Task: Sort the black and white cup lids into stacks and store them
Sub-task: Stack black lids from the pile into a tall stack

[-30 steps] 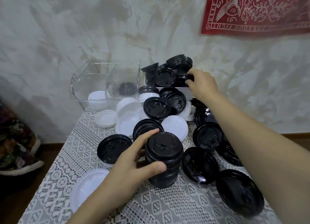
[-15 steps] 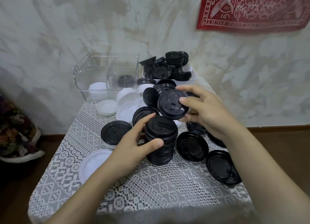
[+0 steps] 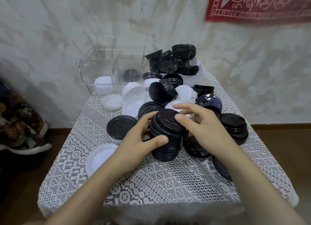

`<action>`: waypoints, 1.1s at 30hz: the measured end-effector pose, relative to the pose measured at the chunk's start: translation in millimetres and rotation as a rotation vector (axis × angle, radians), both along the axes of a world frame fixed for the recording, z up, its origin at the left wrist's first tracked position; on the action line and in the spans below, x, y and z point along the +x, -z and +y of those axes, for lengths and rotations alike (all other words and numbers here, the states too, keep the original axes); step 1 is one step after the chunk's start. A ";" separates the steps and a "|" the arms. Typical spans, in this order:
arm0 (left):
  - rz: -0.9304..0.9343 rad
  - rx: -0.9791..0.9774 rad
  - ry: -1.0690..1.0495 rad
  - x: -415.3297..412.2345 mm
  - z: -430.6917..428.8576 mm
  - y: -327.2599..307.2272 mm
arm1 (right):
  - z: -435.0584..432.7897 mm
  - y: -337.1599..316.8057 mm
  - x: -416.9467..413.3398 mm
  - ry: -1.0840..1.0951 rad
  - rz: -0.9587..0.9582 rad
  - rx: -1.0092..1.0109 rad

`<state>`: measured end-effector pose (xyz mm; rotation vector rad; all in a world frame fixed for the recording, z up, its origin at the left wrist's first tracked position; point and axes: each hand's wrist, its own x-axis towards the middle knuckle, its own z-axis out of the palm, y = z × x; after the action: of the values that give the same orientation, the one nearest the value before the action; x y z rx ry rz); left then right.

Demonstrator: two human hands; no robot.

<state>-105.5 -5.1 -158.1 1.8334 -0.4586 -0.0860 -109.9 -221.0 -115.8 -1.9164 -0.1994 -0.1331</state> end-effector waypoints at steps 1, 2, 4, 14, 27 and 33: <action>-0.006 -0.002 -0.001 0.3 -0.1 0.0 | 0.4 -0.7 -1.2 -0.004 -0.020 0.002; -0.008 -0.005 -0.003 0.1 0.0 0.1 | 0.6 -2.0 -2.3 -0.014 -0.036 -0.011; -0.010 -0.006 -0.003 -1.0 0.3 1.0 | 0.2 -4.5 -4.9 -0.070 -0.048 -0.048; 0.046 -0.032 0.044 -4.2 4.3 1.4 | 0.8 -3.9 -10.1 -0.223 0.008 -0.024; -0.011 -0.074 0.004 -8.2 0.5 -3.5 | -3.3 -5.0 -11.2 -0.207 0.054 -0.134; -0.005 -0.059 -0.009 -6.9 1.7 -4.1 | -2.3 -4.7 -12.6 -0.193 0.071 -0.166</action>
<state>-112.5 -3.5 -154.0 1.7781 -0.4517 -0.0611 -122.5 -223.4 -111.1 -2.0506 -0.3553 0.0838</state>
